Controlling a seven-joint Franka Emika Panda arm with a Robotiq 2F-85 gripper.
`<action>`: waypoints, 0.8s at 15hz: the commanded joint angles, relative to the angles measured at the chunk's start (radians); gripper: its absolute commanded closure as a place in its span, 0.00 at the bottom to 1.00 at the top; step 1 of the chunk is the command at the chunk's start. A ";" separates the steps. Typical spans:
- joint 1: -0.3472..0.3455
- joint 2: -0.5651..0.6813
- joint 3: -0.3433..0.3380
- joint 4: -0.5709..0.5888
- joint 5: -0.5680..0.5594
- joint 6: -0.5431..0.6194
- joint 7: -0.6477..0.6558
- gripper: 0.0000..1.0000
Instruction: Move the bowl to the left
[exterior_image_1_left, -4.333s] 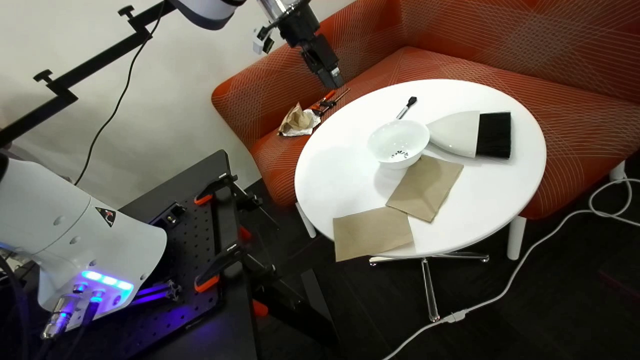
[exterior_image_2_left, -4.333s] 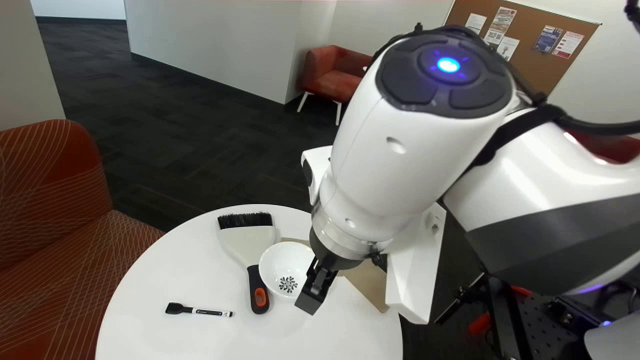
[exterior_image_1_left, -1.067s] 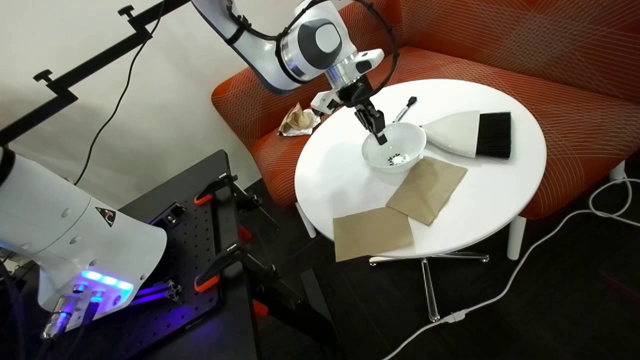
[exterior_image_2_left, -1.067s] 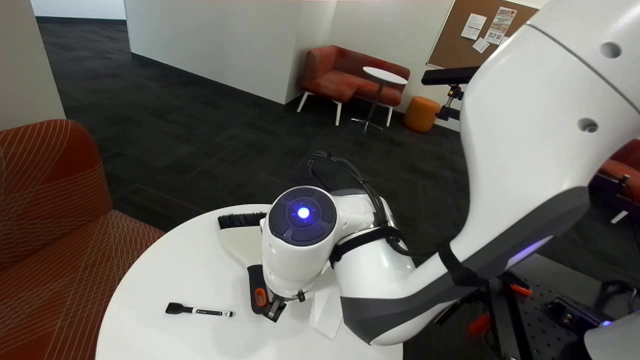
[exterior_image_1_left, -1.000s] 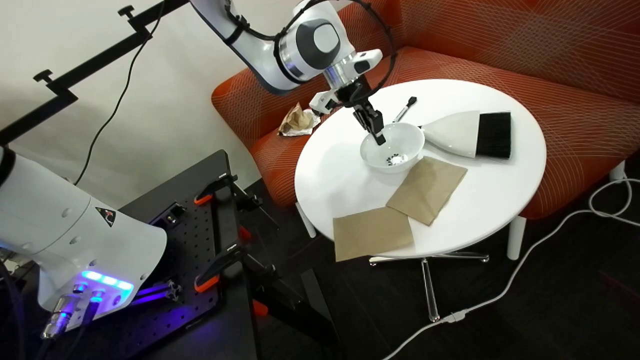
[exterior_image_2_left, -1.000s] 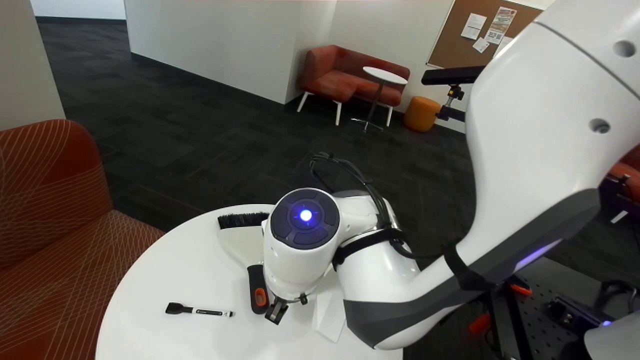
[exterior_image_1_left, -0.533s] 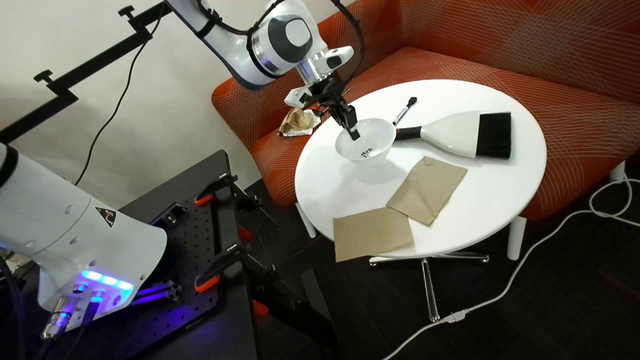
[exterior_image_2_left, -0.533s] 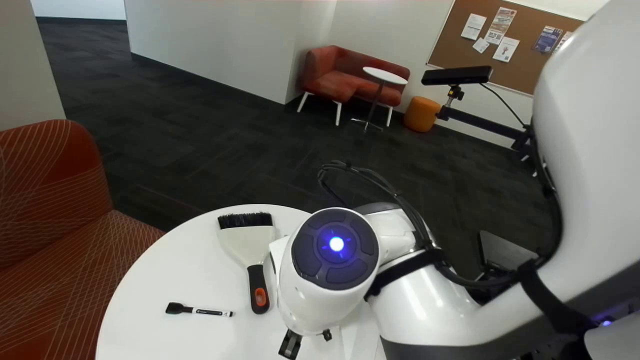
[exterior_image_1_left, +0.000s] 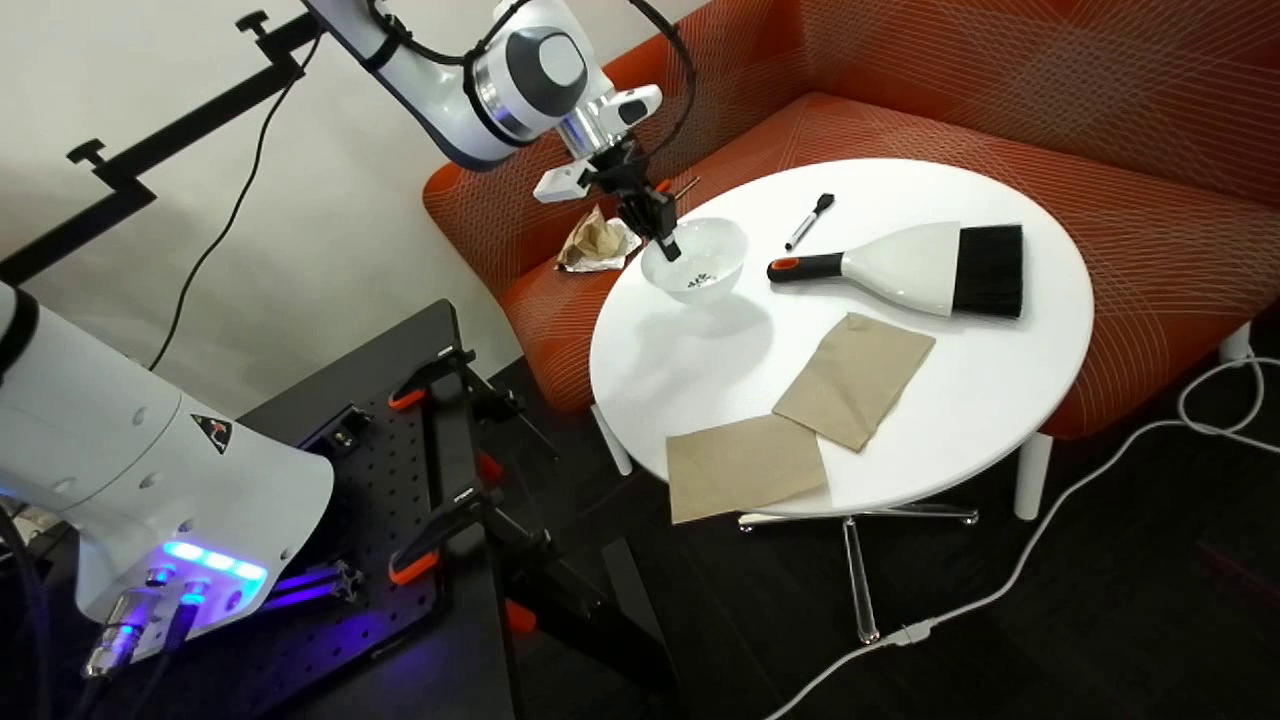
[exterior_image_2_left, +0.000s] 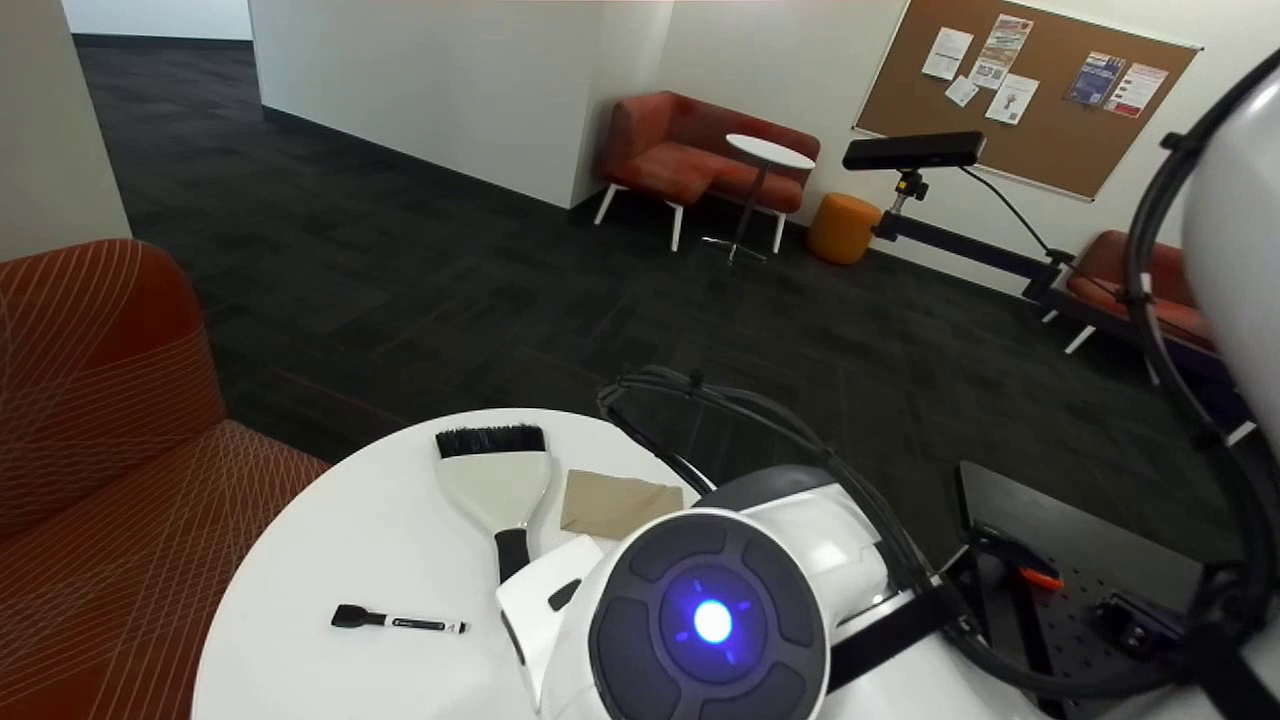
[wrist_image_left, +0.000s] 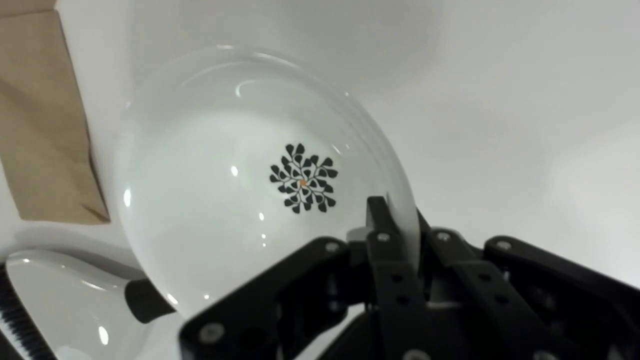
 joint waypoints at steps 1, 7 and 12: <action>0.001 -0.007 0.024 0.036 0.013 -0.018 -0.097 0.98; -0.025 0.041 0.081 0.130 0.019 -0.031 -0.217 0.98; -0.012 0.106 0.079 0.210 0.014 -0.045 -0.256 0.98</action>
